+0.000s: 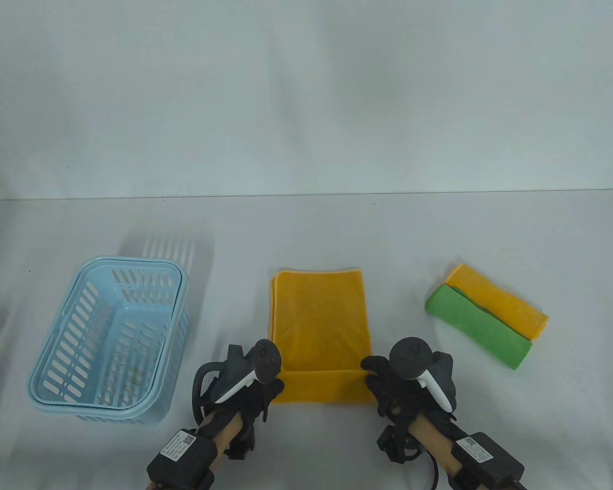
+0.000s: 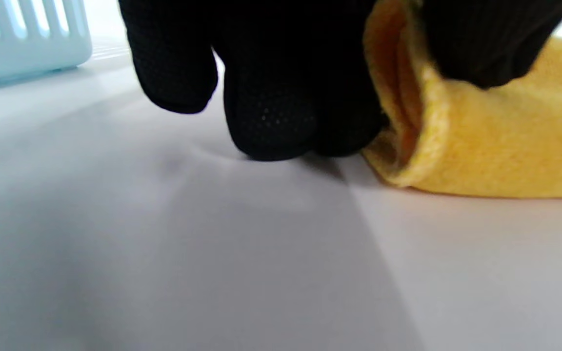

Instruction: Roll square towel into towel roll

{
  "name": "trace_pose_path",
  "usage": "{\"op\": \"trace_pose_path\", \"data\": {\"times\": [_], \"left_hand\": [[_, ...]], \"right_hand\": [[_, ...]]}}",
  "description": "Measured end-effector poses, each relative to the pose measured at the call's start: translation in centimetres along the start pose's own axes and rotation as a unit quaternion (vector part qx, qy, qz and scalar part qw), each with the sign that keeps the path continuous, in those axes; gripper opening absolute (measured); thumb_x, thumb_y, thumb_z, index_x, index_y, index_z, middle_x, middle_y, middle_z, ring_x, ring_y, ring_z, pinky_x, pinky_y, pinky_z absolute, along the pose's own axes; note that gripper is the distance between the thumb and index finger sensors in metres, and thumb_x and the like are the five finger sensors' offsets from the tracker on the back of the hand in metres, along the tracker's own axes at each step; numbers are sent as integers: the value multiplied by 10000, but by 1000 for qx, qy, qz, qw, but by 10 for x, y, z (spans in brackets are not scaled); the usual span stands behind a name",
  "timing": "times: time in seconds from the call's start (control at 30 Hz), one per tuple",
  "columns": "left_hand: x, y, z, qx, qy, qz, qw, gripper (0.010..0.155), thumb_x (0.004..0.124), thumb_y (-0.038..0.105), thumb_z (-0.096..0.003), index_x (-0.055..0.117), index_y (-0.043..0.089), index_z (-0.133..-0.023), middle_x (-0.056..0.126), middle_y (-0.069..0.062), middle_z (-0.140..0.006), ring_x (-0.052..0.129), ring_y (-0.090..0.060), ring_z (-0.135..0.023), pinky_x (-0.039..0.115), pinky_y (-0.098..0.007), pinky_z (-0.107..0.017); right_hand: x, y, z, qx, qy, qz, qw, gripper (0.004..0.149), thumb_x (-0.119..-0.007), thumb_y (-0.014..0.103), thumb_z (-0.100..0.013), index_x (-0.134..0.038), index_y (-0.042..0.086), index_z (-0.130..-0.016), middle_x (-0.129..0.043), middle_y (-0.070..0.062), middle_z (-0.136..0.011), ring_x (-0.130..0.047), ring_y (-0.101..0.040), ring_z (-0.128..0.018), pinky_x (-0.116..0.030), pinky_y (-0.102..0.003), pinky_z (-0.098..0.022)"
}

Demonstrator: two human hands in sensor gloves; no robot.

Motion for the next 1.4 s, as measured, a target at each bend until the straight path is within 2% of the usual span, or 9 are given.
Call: {"op": "trace_pose_path", "data": {"times": [0.33,0.57,0.63,0.67,0.8,0.9,1.03,1.2,1.4], "left_hand": [[-11,-13,3,-23,33,18,999,686,740,583,-352,660,343,-989,850,89,-928,955,-172,-772,738,-479,-674],[-31,5,19,40,93,-3,995,689,755,582,-341,656,368,-990,809,82,-971,925,-184,-822,722,-489,-688],[-29,18,24,101,77,-23,992,659,758,553,-348,649,402,-980,738,89,-1013,859,-179,-884,691,-490,-713],[-24,25,25,127,56,-37,990,635,763,529,-356,656,406,-970,698,89,-1034,818,-185,-916,670,-496,-725],[-9,36,23,128,40,-99,986,643,768,519,-353,646,395,-972,676,89,-1045,797,-192,-939,662,-502,-731],[3,38,17,119,22,-131,984,698,766,529,-351,580,383,-1007,623,86,-1076,750,-199,-988,645,-500,-750],[11,36,13,111,3,-135,985,751,767,533,-351,496,382,-1036,542,87,-1110,685,-199,-1037,617,-496,-776],[21,33,7,99,-18,-148,984,806,772,514,-360,376,391,-1051,432,97,-1131,610,-176,-1066,584,-478,-800],[20,33,7,94,-10,-150,984,709,715,450,-412,398,414,-1045,440,113,-1127,614,-158,-1059,585,-464,-803]], "right_hand": [[14,0,5,-1,-21,-20,1000,591,-779,471,-338,-661,327,-899,-830,21,-862,-815,-287,-790,-679,-526,-601],[18,25,21,74,-39,23,996,622,-783,485,-327,-629,337,-911,-779,20,-912,-763,-294,-853,-641,-544,-634],[12,34,26,102,-27,52,993,631,-793,472,-326,-613,342,-916,-744,21,-939,-726,-296,-887,-617,-552,-651],[6,39,27,106,-11,89,990,631,-821,418,-332,-603,350,-920,-718,38,-957,-697,-294,-913,-599,-557,-663],[-8,43,27,108,-3,175,979,612,-848,335,-338,-624,363,-907,-675,66,-984,-653,-283,-953,-571,-558,-686],[-18,40,23,109,-11,237,965,636,-842,391,-330,-609,360,-922,-645,74,-1006,-619,-288,-980,-558,-560,-697],[-25,34,19,99,-7,245,965,691,-822,470,-318,-557,361,-947,-584,82,-1036,-591,-291,-994,-545,-562,-704],[-30,27,13,81,-10,252,964,718,-829,460,-322,-482,405,-949,-514,117,-1037,-580,-279,-989,-541,-552,-705],[-27,27,12,89,-36,242,966,564,-746,406,-375,-573,401,-912,-581,123,-1015,-643,-276,-959,-581,-539,-686]]}}
Point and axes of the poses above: the tracker on the back of each hand, its own y axis roughly to the thumb side, its own z axis roughly from the fingertips to the wrist, x = y × z, the point moved 2 cm from there along -z, roughly from the wrist to the fingertips
